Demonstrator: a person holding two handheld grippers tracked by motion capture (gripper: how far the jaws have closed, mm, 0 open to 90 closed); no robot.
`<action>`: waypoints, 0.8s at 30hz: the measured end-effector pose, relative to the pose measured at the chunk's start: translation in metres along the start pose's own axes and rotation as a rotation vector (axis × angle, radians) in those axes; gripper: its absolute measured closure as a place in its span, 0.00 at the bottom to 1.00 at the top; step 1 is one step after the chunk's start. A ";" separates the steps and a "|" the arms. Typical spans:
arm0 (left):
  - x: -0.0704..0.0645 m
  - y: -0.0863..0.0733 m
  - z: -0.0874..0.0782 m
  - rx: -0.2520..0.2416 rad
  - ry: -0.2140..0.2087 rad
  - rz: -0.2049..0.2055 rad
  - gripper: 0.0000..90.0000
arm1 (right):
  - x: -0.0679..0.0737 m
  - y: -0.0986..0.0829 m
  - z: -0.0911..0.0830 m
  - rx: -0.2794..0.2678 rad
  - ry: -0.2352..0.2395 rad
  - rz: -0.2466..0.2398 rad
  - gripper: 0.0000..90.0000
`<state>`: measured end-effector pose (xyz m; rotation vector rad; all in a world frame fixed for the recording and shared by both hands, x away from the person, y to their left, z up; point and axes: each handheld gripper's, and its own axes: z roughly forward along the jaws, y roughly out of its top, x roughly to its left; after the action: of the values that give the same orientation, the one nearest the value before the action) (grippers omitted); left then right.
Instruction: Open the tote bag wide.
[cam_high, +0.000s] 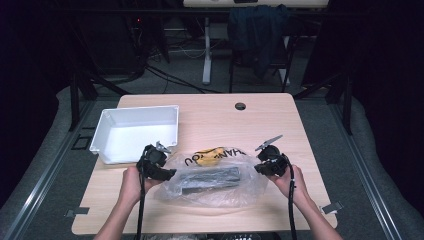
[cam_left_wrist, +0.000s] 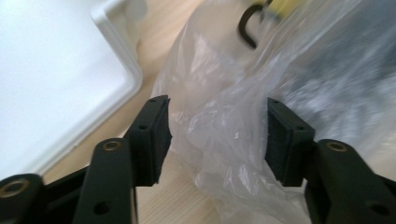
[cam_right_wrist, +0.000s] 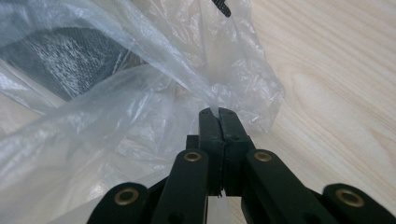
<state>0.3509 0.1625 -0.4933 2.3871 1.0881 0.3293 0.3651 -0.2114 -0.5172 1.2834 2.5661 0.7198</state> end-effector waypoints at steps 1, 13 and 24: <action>-0.001 0.001 -0.005 -0.010 -0.003 0.006 0.46 | -0.001 0.001 -0.004 0.022 -0.003 -0.021 0.99; -0.049 0.006 -0.036 -0.078 -0.069 0.161 0.48 | 0.000 0.004 -0.009 -0.025 0.024 -0.006 1.00; -0.056 0.006 0.005 0.036 -0.038 0.193 0.70 | -0.001 0.005 -0.003 -0.020 0.039 -0.008 1.00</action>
<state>0.3205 0.1149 -0.4951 2.5257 0.8549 0.3307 0.3684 -0.2111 -0.5117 1.2640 2.5861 0.7743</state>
